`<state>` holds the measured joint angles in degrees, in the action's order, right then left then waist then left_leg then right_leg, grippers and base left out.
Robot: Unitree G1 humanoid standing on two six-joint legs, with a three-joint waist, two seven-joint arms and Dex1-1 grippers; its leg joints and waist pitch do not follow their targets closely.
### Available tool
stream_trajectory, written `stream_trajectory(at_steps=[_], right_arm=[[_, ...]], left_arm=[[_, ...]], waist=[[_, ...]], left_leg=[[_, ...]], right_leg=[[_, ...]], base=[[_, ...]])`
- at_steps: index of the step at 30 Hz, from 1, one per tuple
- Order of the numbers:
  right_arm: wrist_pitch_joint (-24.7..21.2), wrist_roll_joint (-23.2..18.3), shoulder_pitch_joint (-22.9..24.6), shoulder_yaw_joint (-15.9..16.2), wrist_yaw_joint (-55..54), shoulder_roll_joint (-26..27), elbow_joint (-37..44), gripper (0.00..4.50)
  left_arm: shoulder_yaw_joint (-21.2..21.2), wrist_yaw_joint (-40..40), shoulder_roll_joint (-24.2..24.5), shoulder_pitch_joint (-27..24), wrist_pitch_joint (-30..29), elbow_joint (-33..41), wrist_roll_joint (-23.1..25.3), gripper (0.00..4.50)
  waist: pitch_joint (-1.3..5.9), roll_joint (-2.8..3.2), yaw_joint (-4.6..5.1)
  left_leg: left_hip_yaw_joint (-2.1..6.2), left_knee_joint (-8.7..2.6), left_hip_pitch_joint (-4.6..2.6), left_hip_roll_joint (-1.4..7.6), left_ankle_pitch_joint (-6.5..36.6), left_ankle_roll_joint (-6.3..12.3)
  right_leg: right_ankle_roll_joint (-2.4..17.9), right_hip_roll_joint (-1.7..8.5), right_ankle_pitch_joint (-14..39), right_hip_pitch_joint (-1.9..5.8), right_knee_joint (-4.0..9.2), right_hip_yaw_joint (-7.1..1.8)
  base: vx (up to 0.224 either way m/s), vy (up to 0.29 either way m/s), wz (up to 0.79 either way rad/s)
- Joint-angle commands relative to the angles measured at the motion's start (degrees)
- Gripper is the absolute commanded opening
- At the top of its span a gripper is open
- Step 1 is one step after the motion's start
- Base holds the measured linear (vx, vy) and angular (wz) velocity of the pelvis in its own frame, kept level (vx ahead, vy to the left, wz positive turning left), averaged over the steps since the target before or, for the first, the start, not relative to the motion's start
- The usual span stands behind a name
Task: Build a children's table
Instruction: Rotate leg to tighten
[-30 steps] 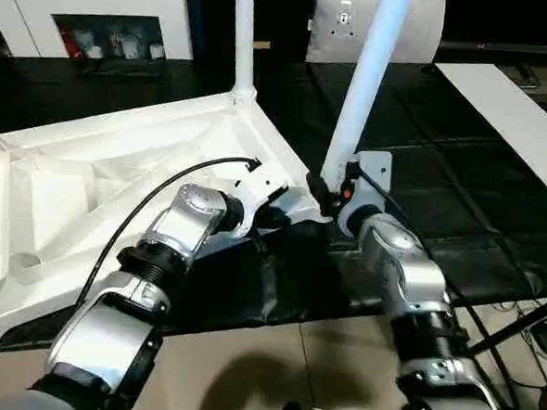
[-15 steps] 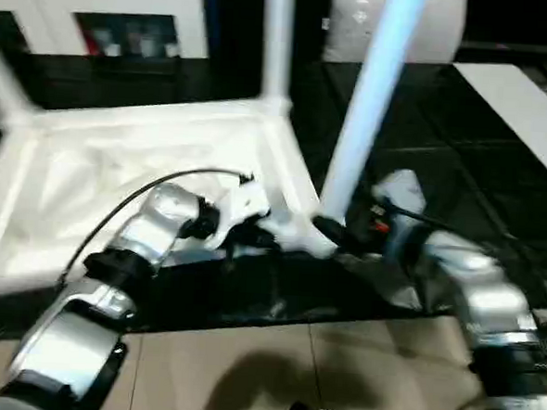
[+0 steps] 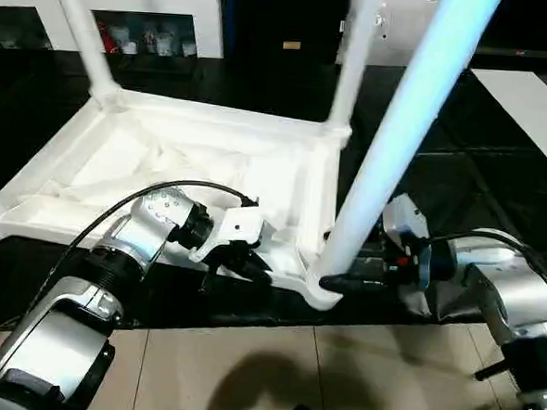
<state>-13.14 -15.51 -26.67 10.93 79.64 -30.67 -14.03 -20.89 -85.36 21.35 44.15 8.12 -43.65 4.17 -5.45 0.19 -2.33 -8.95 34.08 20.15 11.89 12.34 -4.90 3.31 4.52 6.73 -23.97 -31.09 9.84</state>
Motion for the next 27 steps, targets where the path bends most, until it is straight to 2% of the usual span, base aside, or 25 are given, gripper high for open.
stream_trajectory(at_steps=[1,4,5,6,8,16,20,27], right_arm=[[0.0,-0.4,-0.6,0.9,1.8,-1.1,0.1,3.27],[-0.1,-0.5,-0.8,1.6,3.2,-1.3,-0.3,3.21],[0.0,-0.5,-0.9,1.6,3.5,-1.3,-0.5,3.13],[0.0,-0.5,-1.0,1.7,3.8,-1.3,-0.7,2.86],[0.1,-0.4,-1.4,1.9,4.6,-1.2,-1.3,2.86],[-0.7,-1.0,-1.3,2.4,6.0,-1.3,-1.4,2.09],[-1.3,-1.2,-0.6,2.7,6.5,-1.0,-0.7,2.02],[-6.8,-4.1,1.0,1.6,3.4,0.9,3.1,2.0]], left_arm=[[-1.5,-2.2,-0.4,1.5,1.7,1.8,0.1,0.0],[-1.6,-2.5,-0.3,1.7,2.4,1.3,0.1,0.0],[-1.6,-2.6,-0.3,1.7,2.4,1.2,0.0,0.0],[-1.6,-2.8,-0.2,1.7,2.4,1.2,-0.1,0.0],[-1.5,-3.0,-0.1,1.8,2.5,1.2,-0.2,0.0],[-1.4,-3.0,0.1,1.6,2.8,1.0,-0.1,0.0],[-1.2,-2.2,-0.1,1.7,3.0,0.4,0.2,0.0],[0.3,1.0,-1.0,1.8,0.1,0.6,-0.2,0.0]], waist=[[4.01,-0.53,0.2],[3.98,-0.63,0.21],[3.92,-0.55,0.13],[3.87,-0.55,0.1],[3.83,-0.63,0.07],[3.86,-0.74,-0.08],[3.84,-0.78,-0.19],[3.83,-0.79,-0.35]], left_leg=[[-0.21,-3.59,0.37,1.42,4.4,8.77],[-0.21,-3.63,0.27,1.54,4.2,8.85],[-0.21,-3.63,0.29,1.57,4.2,8.89],[-0.22,-3.65,0.25,1.61,4.4,8.84],[-0.26,-3.68,0.2,1.51,4.9,8.51],[-0.23,-3.71,0.19,1.62,4.6,8.37],[-0.29,-3.71,0.21,1.57,4.4,8.29],[-0.37,-3.77,0.11,1.42,4.9,7.64]], right_leg=[[6.0,4.01,20.9,4.6,3.33,-3.84],[5.8,3.94,21.2,4.41,3.38,-3.83],[5.9,4.04,21.2,4.4,3.39,-3.85],[5.9,4.01,21.4,4.33,3.42,-3.85],[5.7,4.06,22.5,4.33,3.57,-3.83],[5.4,4.07,22.5,4.29,3.53,-3.85],[5.4,4.11,22.8,4.29,3.58,-3.86],[4.6,4.12,24.3,4.31,3.9,-3.8]], base=[[0.0,0.0,0.0],[0.0,0.0,0.0],[0.0,0.0,0.0],[0.0,0.0,0.0],[0.0,0.0,0.0],[0.0,0.0,0.0],[0.0,0.0,0.0],[0.0,0.0,0.0]])
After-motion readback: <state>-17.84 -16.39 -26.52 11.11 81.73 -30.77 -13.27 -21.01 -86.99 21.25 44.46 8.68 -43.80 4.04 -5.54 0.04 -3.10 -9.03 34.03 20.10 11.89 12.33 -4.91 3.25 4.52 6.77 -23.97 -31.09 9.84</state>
